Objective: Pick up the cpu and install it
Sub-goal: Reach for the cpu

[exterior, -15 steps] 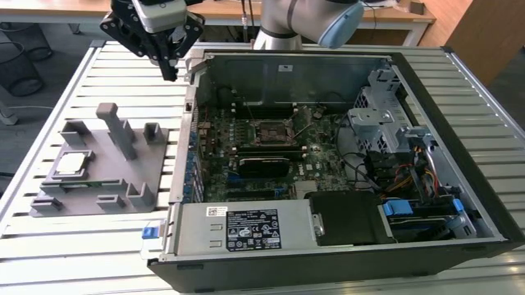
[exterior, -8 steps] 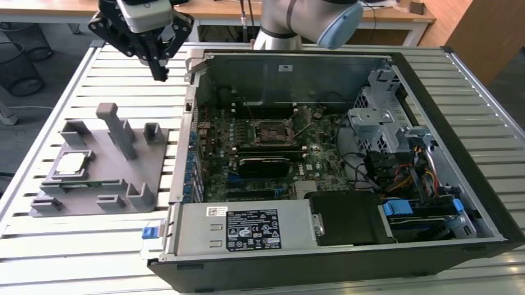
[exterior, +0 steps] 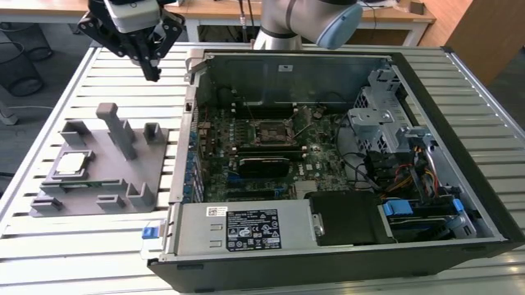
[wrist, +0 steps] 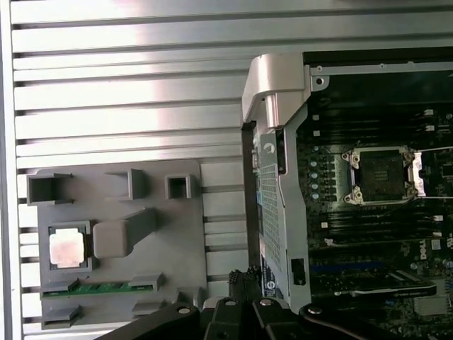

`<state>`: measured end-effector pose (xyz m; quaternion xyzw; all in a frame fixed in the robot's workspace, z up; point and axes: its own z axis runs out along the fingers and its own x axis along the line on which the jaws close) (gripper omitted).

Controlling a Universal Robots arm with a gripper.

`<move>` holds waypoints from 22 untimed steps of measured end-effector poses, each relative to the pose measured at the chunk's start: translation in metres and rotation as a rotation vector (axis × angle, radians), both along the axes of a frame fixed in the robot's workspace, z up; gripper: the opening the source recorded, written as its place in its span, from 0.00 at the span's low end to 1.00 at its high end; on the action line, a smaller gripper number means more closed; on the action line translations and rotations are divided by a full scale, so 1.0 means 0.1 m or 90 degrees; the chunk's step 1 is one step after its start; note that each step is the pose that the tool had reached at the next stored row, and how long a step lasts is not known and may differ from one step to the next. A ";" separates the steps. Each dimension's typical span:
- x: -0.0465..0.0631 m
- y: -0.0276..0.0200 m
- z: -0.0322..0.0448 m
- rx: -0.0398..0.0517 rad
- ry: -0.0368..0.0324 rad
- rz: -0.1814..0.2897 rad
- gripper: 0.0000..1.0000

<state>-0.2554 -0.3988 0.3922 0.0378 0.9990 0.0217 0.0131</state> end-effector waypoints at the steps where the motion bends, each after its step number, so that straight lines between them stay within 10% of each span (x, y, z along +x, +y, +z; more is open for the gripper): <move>1: -0.01 0.000 0.000 0.0000 0.0000 0.000 0.11; 22: -0.31 0.000 -0.003 0.0000 0.0000 0.000 0.11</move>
